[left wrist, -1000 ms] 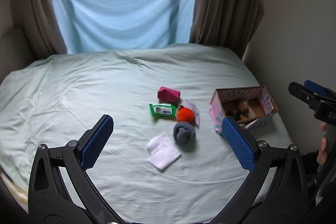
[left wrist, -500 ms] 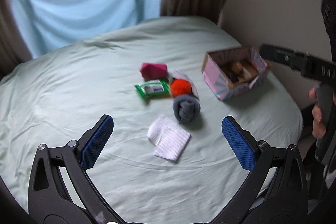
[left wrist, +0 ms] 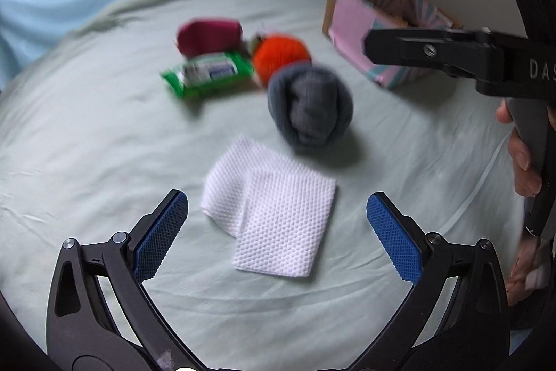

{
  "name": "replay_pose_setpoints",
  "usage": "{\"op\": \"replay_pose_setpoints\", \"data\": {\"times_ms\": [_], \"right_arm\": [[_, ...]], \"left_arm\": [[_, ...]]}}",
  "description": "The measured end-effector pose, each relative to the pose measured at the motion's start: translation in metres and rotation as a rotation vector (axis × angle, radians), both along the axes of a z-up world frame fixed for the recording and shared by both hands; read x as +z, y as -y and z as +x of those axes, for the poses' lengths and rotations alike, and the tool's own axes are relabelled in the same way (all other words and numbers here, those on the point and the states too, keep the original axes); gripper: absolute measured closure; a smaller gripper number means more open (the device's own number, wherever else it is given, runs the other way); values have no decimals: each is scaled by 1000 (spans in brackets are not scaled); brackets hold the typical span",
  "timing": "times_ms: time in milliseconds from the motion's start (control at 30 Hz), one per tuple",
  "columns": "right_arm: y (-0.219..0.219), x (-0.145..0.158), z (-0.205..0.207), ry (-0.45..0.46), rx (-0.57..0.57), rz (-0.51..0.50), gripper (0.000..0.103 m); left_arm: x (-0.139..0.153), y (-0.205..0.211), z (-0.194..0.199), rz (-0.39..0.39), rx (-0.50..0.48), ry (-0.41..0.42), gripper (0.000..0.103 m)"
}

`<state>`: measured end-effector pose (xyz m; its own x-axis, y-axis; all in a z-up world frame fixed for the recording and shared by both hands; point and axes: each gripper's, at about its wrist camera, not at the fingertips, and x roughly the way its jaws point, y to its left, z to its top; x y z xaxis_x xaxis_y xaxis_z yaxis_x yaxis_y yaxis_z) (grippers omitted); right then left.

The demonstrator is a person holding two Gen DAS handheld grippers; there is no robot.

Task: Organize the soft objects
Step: 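Grasp the white cloth with the left tool while the right tool grasps the grey sock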

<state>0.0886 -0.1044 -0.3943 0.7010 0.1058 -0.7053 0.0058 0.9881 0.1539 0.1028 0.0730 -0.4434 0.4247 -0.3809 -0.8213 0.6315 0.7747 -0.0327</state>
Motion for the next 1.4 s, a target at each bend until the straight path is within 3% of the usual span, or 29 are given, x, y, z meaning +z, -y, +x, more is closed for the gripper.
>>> {"op": "replay_pose_setpoints", "data": {"times_ms": [200,533,600,733,833,967,1067,1167,1400], "right_arm": [[-1,-51,23,-25,39,9,2],[-1,-88,48,-61,70,38,3],[0,-92,52,-67,69,57,5],[-1,-96,61,-105,93,89,31],[-9,-95,62,-103,108,54,35],[-13,-94,62,-103,112,40,45],[-13,-92,61,-101,102,41,51],[-12,-90,60,-99,93,44,55],[-14,-79,58,-85,84,54,60]], "left_arm": [[-55,11,10,32,-19,-20,1],[-74,18,28,43,-19,-52,5],[-73,18,32,33,-12,-55,12],[-69,16,36,30,-7,-55,35],[-66,14,40,32,3,-61,56],[-65,9,44,24,14,-72,68],[-64,9,43,23,5,-73,84],[-62,10,40,27,3,-73,91],[-51,4,37,5,17,-69,94]]}}
